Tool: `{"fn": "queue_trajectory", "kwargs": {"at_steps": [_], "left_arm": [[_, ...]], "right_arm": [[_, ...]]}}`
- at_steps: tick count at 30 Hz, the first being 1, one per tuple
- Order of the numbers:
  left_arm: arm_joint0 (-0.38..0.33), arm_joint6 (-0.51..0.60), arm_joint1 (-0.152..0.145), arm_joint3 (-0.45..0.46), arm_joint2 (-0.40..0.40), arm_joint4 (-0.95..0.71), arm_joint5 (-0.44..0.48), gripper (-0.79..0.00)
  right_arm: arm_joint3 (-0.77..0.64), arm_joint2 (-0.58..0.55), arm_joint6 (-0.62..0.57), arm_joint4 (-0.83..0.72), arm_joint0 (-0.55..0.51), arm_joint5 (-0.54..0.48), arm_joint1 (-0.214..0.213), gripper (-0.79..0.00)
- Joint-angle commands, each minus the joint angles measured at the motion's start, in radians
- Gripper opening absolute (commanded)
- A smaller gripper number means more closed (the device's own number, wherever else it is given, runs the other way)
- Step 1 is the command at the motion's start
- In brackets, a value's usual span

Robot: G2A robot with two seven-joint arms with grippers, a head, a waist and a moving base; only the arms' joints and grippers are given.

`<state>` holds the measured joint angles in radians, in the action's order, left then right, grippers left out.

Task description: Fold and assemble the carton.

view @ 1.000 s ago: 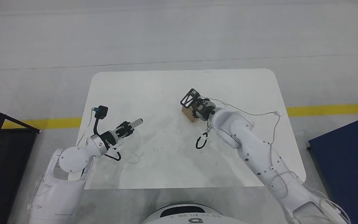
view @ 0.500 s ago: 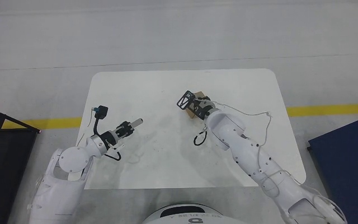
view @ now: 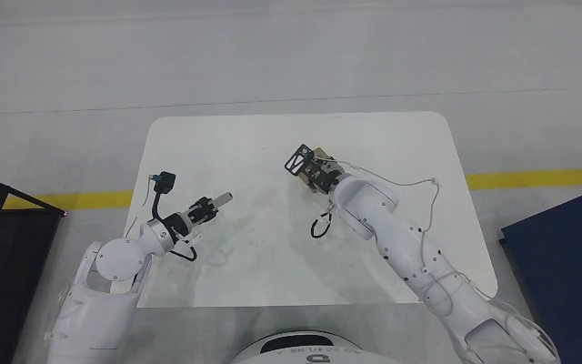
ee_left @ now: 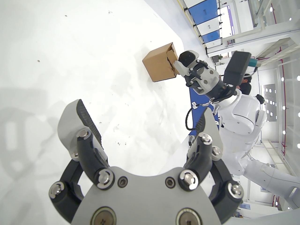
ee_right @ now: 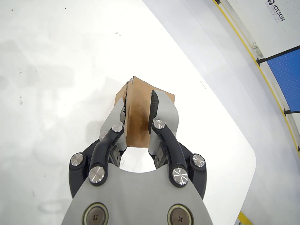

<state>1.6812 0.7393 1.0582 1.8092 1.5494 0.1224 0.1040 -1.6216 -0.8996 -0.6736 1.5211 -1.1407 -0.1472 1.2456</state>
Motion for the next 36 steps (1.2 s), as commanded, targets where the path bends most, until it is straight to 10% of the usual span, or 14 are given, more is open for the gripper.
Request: {"fn": "queue_trajectory", "kwargs": {"at_steps": [1, 24, 36], "left_arm": [[0.0, 0.0, 0.0, 0.0, 0.0, 0.0, 0.0, 0.0], [0.0, 0.0, 0.0, 0.0, 0.0, 0.0, 0.0, 0.0], [0.0, 0.0, 0.0, 0.0, 0.0, 0.0, 0.0, 0.0]], "right_arm": [[0.002, -0.001, 0.0, -0.002, -0.001, -0.001, 0.002, -0.514], [0.009, -0.001, -0.035, 0.029, -0.017, -0.088, 0.011, -0.437], [-0.082, -0.029, -0.109, -0.065, -0.057, -0.347, -0.006, -0.453]]}}
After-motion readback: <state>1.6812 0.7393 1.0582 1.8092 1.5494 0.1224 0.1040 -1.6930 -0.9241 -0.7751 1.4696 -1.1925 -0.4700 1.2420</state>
